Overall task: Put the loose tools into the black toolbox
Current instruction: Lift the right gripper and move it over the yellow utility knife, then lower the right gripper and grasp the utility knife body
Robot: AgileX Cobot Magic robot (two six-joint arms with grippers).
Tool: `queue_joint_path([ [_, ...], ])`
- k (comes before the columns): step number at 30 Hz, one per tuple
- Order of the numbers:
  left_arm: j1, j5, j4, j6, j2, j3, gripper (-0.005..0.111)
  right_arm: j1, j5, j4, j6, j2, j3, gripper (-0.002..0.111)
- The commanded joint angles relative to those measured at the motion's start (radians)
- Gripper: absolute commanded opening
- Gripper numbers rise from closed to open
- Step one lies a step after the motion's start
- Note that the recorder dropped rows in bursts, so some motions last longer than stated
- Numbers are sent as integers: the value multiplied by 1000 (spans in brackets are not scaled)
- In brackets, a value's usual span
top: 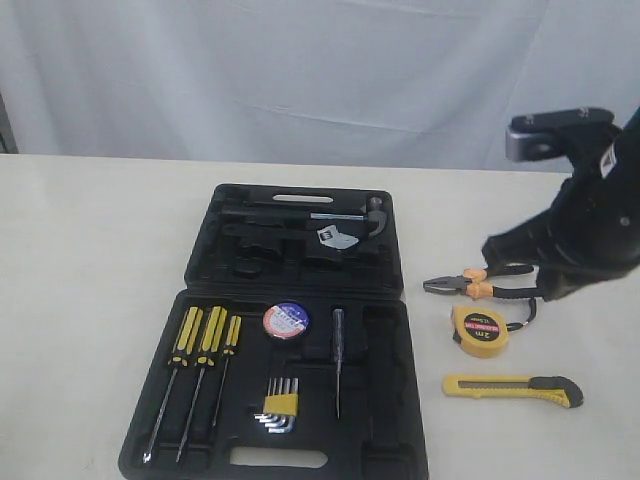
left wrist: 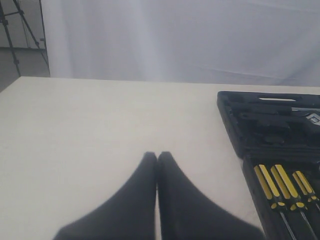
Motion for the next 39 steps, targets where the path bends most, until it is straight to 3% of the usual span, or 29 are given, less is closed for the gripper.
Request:
queue_joint_path([
  [1, -2, 1, -2, -2, -3, 2, 0, -21, -111, 12, -36, 15, 75, -1],
  [18, -2, 1, -2, -2, -3, 2, 0, -14, -152, 38, 16, 137, 75, -1],
  [25, -2, 1, -2, -2, -3, 2, 0, -14, -197, 38, 135, 201, 75, -1],
  [39, -2, 1, -2, -2, -3, 2, 0, -14, -331, 34, 231, 50, 265, -1],
])
